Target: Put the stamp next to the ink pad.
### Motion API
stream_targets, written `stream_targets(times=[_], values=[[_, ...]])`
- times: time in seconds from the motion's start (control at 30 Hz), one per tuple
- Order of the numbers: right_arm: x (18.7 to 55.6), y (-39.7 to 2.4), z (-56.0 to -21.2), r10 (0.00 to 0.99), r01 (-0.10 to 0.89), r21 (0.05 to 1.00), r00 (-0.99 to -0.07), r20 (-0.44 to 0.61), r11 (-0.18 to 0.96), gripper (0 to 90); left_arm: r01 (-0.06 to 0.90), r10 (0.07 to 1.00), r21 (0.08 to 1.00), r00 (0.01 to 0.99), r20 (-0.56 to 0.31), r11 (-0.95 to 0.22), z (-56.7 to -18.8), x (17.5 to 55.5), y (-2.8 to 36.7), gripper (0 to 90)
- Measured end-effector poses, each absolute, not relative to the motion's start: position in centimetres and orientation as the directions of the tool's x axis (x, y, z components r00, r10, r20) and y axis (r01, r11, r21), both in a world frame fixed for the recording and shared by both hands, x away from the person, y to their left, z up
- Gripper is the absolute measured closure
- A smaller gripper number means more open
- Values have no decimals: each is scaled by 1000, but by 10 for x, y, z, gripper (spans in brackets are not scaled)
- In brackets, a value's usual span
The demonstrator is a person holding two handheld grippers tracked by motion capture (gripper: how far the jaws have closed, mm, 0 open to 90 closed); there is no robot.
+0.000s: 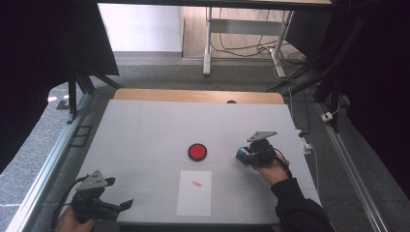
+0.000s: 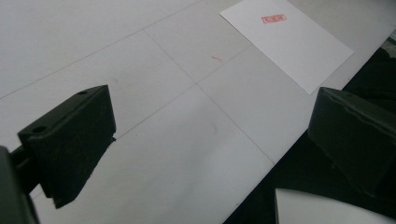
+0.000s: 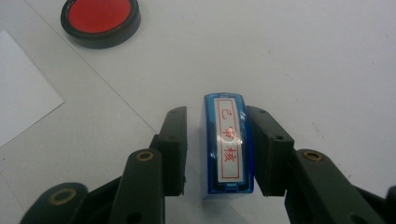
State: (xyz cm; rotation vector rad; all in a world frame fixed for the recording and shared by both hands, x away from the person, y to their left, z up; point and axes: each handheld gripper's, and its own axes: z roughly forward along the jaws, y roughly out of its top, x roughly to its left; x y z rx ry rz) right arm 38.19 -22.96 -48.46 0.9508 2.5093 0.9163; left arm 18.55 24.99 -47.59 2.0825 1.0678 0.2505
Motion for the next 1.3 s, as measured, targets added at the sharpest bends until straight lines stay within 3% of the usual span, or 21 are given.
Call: stream_targets(times=[0.73, 1.17, 1.3], values=[[382, -231, -480, 708, 518, 677, -706, -7, 523, 302, 609, 759, 711, 630, -164, -352, -476, 185, 250, 8], [376, -227, -473, 749, 543, 703, -663, 21, 460, 9, 607, 759, 715, 630, -165, -348, -476, 185, 251, 8], [373, -226, -472, 755, 544, 713, -655, 31, 442, 4, 607, 758, 716, 630, -169, -345, -476, 185, 251, 7]])
